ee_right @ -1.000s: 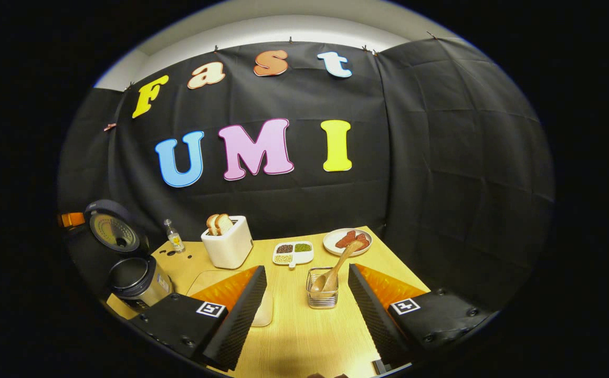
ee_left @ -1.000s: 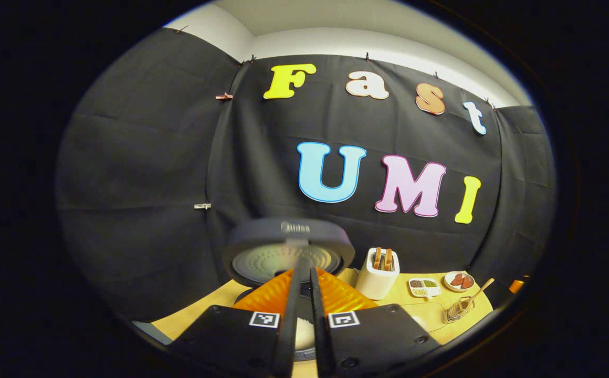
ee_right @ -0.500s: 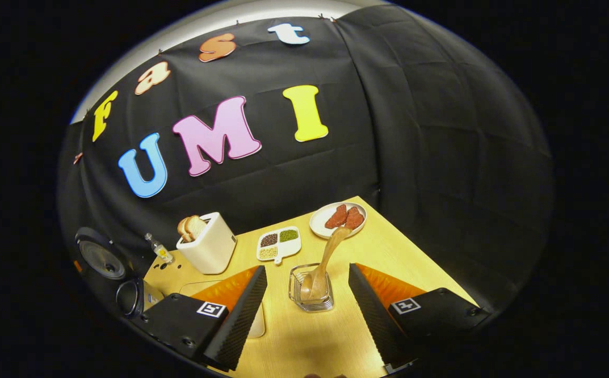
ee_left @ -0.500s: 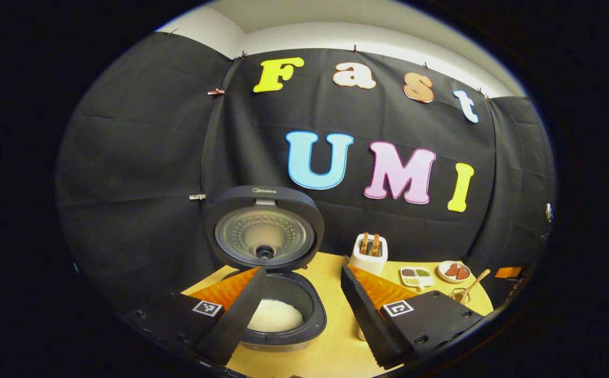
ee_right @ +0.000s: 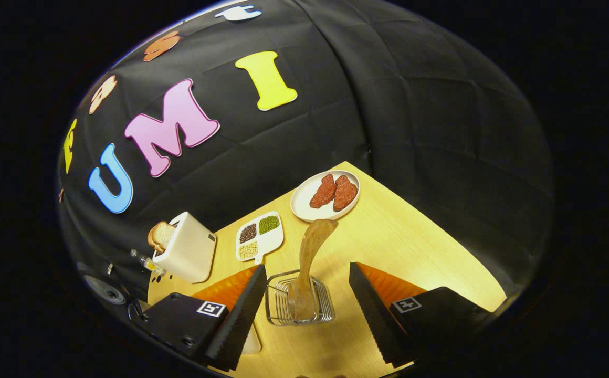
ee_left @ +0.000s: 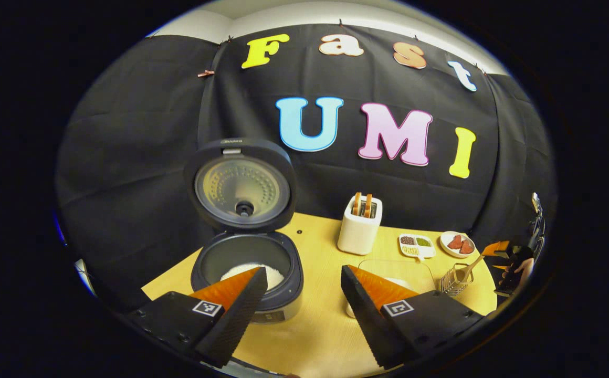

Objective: Close the left gripper, press the button to open the rice cooker; take a wooden spoon from the chopstick holder with the right hand, scoop a spoonful of rice and pour it into the rice cooker, then put the wooden spoon back into the chopstick holder.

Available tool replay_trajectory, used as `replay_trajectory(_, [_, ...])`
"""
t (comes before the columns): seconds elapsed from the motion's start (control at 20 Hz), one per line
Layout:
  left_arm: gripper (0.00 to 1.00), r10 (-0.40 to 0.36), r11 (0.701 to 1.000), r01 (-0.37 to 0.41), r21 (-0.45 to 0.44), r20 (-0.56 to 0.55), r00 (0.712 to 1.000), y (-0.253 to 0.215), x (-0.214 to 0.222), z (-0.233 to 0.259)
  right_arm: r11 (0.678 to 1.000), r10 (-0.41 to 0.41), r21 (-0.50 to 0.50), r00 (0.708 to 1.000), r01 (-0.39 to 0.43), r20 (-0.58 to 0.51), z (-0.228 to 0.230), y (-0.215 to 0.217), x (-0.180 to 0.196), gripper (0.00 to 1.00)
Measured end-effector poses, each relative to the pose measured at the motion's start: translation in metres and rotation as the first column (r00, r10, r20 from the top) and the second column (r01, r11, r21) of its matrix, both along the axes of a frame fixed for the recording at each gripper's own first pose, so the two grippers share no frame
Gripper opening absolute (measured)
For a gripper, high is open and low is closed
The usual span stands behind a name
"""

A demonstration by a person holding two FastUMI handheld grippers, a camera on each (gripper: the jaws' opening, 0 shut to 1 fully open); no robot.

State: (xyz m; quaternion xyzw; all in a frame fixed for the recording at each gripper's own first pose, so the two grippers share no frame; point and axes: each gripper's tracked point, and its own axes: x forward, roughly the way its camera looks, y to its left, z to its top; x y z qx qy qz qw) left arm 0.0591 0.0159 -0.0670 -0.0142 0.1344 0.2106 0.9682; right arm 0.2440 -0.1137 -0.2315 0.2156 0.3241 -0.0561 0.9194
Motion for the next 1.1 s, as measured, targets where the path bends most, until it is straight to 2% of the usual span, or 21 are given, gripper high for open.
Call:
replay_trajectory(0.35, [0.96,0.063,0.994,-0.070,-0.085,-0.089,0.994,-0.018,-0.012,-0.042,0.998,-0.017,0.054,0.999,0.020,-0.047,-0.040,0.006,0.048,0.95])
replay_trajectory(0.4, [0.96,0.067,0.993,-0.076,-0.089,-0.096,0.993,-0.019,-0.011,-0.044,0.998,-0.024,0.063,0.998,0.028,-0.061,-0.046,0.007,0.049,0.80])
replay_trajectory(0.45, [0.96,0.070,0.993,-0.080,-0.090,-0.103,0.992,-0.020,-0.011,-0.047,0.997,-0.031,0.068,0.997,0.036,-0.071,-0.051,0.006,0.052,0.83])
replay_trajectory(0.5, [0.96,0.070,0.993,-0.080,-0.086,-0.106,0.992,-0.022,-0.011,-0.048,0.996,-0.035,0.074,0.997,0.041,-0.076,-0.053,0.007,0.054,0.62])
replay_trajectory(0.55, [0.96,0.069,0.994,-0.077,-0.080,-0.107,0.992,-0.026,-0.012,-0.049,0.995,-0.035,0.087,0.996,0.042,-0.080,-0.056,0.009,0.056,0.46])
replay_trajectory(0.6, [0.96,0.066,0.995,-0.074,-0.073,-0.108,0.992,-0.030,-0.012,-0.049,0.995,-0.037,0.095,0.996,0.044,-0.081,-0.052,0.009,0.055,0.53])
replay_trajectory(0.65, [0.96,0.061,0.995,-0.069,-0.068,-0.110,0.992,-0.033,-0.010,-0.050,0.995,-0.048,0.086,0.996,0.054,-0.076,-0.058,0.012,0.062,0.53])
replay_trajectory(0.7, [0.96,0.055,0.996,-0.063,-0.065,-0.111,0.992,-0.035,-0.009,-0.052,0.995,-0.037,0.086,0.998,0.042,-0.060,-0.048,0.012,0.059,0.17])
replay_trajectory(0.75, [0.96,0.051,0.996,-0.059,-0.064,-0.114,0.992,-0.038,-0.009,-0.054,0.996,-0.022,0.085,0.998,0.027,-0.056,-0.051,0.017,0.067,0.25])
replay_trajectory(0.8, [0.96,0.049,0.996,-0.057,-0.068,-0.117,0.992,-0.040,-0.009,-0.055,0.997,-0.002,0.083,0.999,0.006,-0.052,-0.046,0.021,0.054,0.23])
replay_trajectory(0.9, [0.96,0.039,0.995,-0.048,-0.083,-0.107,0.994,-0.045,-0.008,-0.055,0.998,0.034,0.049,0.999,-0.034,-0.008,-0.036,0.026,0.056,0.19])
replay_trajectory(1.1, [0.96,0.005,0.996,-0.013,-0.084,-0.095,0.995,-0.048,-0.009,-0.055,0.996,0.088,0.020,0.993,-0.090,0.085,-0.001,0.035,0.052,0.19])
